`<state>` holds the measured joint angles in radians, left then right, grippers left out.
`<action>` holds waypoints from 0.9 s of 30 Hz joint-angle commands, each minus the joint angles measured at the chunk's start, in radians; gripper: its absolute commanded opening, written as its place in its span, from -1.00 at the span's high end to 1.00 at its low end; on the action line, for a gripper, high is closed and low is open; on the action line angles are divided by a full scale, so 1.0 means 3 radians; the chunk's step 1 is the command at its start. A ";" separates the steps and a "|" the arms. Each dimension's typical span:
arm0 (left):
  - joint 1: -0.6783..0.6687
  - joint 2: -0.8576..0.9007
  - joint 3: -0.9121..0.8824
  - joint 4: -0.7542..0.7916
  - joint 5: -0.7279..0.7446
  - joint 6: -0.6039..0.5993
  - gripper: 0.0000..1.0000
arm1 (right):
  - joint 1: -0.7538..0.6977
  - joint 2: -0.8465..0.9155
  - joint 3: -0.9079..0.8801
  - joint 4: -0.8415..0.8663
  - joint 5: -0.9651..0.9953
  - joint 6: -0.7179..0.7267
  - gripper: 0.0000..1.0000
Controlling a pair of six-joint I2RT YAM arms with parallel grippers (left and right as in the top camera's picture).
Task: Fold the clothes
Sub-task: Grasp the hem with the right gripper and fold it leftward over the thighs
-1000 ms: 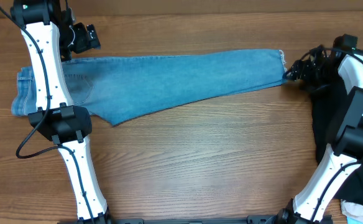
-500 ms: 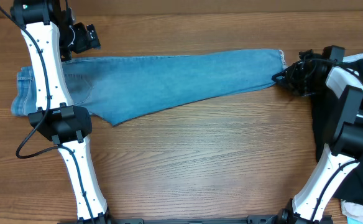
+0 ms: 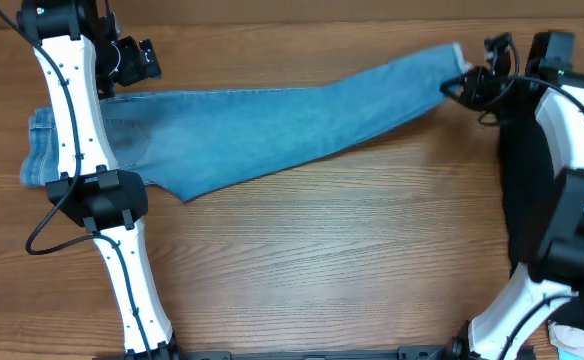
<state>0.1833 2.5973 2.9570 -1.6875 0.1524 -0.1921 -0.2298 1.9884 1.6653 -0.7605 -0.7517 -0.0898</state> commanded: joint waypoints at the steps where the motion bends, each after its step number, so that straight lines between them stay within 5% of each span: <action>1: -0.0025 0.0000 -0.0018 -0.0006 -0.0019 -0.0011 -1.00 | 0.0380 -0.0473 0.0134 -0.0023 0.0060 -0.0253 0.92; 13: -0.0024 0.0000 -0.0018 -0.0006 -0.0019 -0.0011 -1.00 | 0.2318 -0.0224 0.0120 -0.0071 0.1020 -0.0212 0.92; 21: -0.0027 0.0000 -0.0018 -0.0006 -0.0019 -0.0011 -1.00 | 0.2631 0.0559 0.0120 0.0718 0.1003 0.0647 0.92; 27: -0.0025 0.0000 -0.0018 -0.0006 -0.0019 -0.0011 -1.00 | 0.2773 0.0610 0.0121 0.1535 0.1022 0.1460 0.92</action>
<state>0.1833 2.5973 2.9570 -1.6871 0.1524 -0.1921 0.5854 2.1941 1.6848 -0.3485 -0.4442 0.2062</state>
